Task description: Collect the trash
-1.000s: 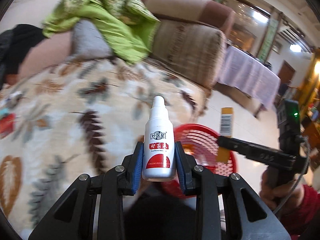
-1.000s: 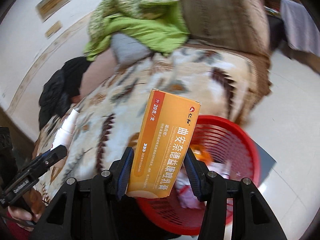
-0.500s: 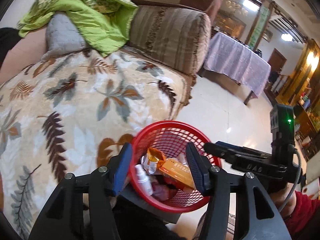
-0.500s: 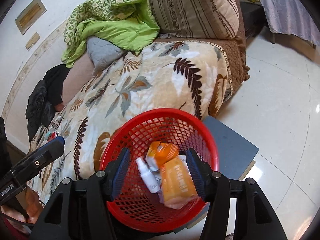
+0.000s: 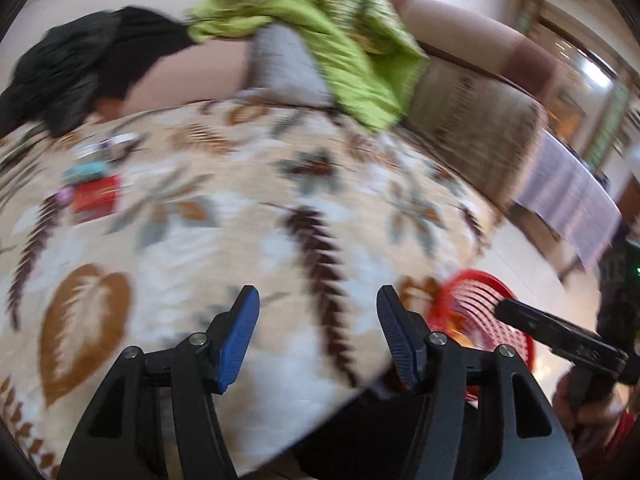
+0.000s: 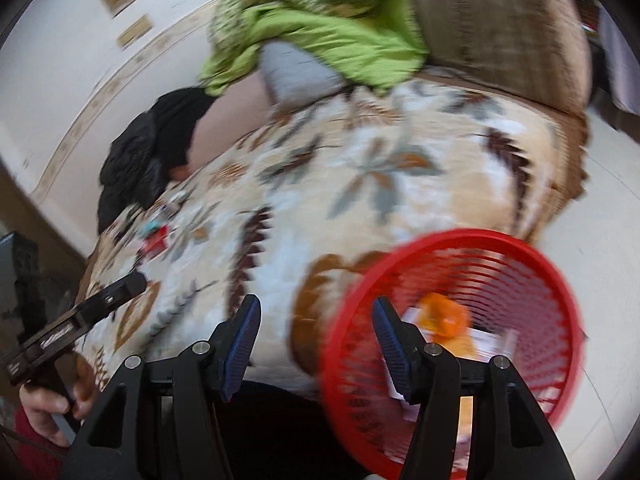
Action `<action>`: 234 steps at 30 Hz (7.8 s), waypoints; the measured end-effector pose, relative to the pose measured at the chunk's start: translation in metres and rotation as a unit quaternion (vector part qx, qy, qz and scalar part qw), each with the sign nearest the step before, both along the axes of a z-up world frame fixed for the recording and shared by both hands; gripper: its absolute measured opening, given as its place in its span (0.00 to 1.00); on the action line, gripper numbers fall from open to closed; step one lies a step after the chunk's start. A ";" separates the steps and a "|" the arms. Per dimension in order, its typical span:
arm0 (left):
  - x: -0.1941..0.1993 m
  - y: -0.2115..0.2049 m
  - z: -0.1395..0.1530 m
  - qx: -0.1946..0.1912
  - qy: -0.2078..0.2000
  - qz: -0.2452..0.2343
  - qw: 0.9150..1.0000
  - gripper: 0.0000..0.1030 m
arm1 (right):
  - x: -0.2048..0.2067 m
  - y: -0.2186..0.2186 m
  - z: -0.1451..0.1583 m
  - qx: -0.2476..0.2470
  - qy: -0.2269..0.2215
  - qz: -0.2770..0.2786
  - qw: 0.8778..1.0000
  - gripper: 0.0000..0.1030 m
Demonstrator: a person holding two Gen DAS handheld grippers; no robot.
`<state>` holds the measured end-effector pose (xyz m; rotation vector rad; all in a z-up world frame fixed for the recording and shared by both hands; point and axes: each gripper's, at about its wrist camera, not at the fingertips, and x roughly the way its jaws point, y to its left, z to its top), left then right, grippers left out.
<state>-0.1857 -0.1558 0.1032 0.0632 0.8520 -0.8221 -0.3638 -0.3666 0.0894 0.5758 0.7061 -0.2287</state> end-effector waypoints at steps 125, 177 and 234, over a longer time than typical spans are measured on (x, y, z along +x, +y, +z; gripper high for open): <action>0.185 0.142 -0.043 0.066 -0.101 0.329 0.937 0.58 | 0.328 0.177 -0.027 -0.038 -0.015 0.189 0.981 0.21; 0.108 0.141 -0.009 0.039 -0.125 0.310 0.942 0.58 | 0.235 0.157 -0.007 -0.057 -0.038 0.148 0.987 0.21; -0.062 -0.035 0.052 -0.028 -0.076 -0.093 0.992 0.58 | -0.037 -0.008 0.046 0.031 -0.110 -0.037 0.993 0.22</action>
